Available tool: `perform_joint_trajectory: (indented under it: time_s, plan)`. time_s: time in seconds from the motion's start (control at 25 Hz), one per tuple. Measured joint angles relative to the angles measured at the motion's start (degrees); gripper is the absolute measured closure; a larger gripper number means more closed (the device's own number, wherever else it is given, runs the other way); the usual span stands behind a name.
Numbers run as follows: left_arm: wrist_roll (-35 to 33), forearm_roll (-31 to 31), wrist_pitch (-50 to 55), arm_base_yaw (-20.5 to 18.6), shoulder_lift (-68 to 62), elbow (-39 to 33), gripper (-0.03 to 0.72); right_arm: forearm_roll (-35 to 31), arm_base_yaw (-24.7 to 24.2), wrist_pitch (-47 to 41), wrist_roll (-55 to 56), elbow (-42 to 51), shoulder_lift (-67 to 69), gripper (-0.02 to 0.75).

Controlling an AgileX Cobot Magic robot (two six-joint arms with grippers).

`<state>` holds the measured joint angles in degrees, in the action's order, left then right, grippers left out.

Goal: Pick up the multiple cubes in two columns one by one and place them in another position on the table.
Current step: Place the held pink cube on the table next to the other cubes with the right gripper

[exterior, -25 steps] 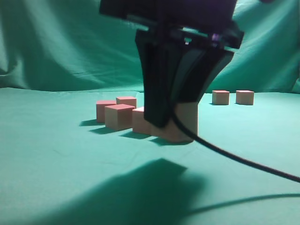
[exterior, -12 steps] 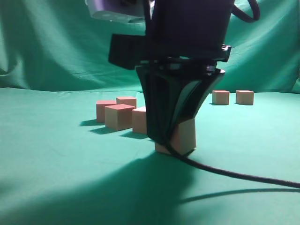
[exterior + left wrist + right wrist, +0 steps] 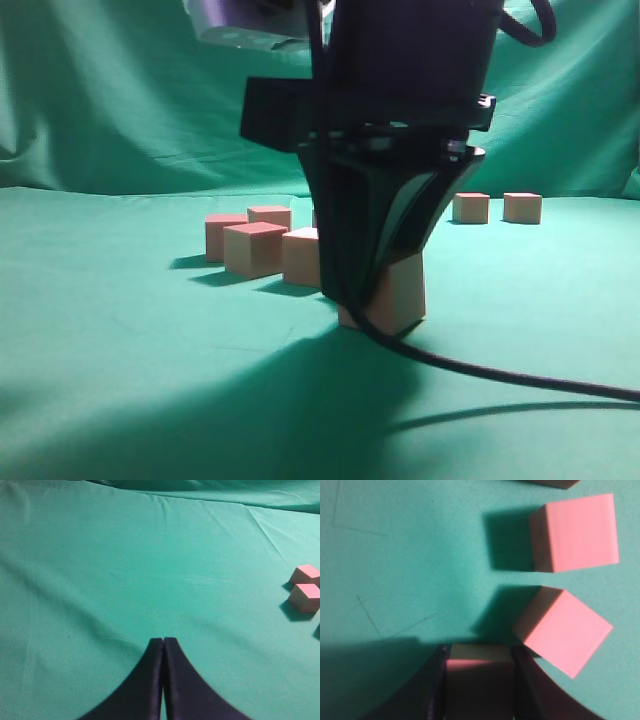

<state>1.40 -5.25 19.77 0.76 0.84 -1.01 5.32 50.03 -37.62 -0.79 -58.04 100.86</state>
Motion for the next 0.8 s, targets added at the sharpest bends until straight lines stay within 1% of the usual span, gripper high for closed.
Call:
perform_joint_trajectory:
  time_s: [0.32,0.36,0.48,0.6,0.64,0.72,0.76,0.8]
  plan:
    - [0.0,0.0,0.0,0.0,0.0,0.0,0.688,0.0,0.0,-0.2,0.0,0.0,0.0,0.47]
    - [0.0,0.0,0.0,0.0,0.0,0.0,0.688,0.0,0.0,-0.2,0.0,0.0,0.0,0.395]
    - [0.0,0.0,0.0,0.0,0.0,0.0,0.688,0.0,0.0,-0.8,0.0,-0.1,0.0,0.271]
    - [0.0,0.0,0.0,0.0,0.0,0.0,0.688,0.0,0.0,-6.3,0.3,-2.9,0.0,0.18]
    - [0.0,0.0,0.0,0.0,0.0,0.0,0.688,0.1,0.0,-8.6,0.6,-4.3,0.0,0.196]
    - [0.0,0.0,0.0,0.0,0.0,0.0,0.688,0.5,0.0,-14.3,2.4,-8.2,0.0,0.196]
    - [0.0,0.0,0.0,0.0,0.0,0.0,0.688,0.7,3.6,-16.8,3.0,-9.9,-0.1,0.196]
    - [0.0,0.0,0.0,0.0,0.0,0.0,0.688,1.1,2.4,-18.3,3.3,-11.9,-0.4,0.196]
